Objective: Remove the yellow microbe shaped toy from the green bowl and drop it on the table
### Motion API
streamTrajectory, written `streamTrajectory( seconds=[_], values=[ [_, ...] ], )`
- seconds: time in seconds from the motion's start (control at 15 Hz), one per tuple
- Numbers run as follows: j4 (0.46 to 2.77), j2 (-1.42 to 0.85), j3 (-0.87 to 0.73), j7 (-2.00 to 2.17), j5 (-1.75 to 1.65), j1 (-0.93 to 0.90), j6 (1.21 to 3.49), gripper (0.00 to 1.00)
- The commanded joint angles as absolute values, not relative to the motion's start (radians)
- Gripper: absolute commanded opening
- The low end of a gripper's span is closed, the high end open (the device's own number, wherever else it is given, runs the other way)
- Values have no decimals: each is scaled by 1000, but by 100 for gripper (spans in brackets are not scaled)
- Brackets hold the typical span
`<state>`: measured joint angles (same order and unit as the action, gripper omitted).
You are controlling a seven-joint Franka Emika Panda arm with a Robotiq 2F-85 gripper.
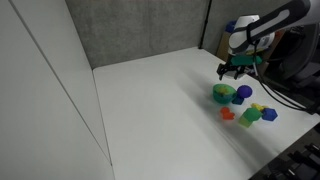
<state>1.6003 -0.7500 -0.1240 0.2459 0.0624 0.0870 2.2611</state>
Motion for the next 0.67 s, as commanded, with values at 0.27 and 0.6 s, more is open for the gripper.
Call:
streamTrajectory(
  seconds=[0.27, 0.6],
  values=[
    [1544, -874, -156, 274, 22, 47, 2385, 100],
    [1495, -937, -181, 275, 4, 38, 2400, 100]
  ],
)
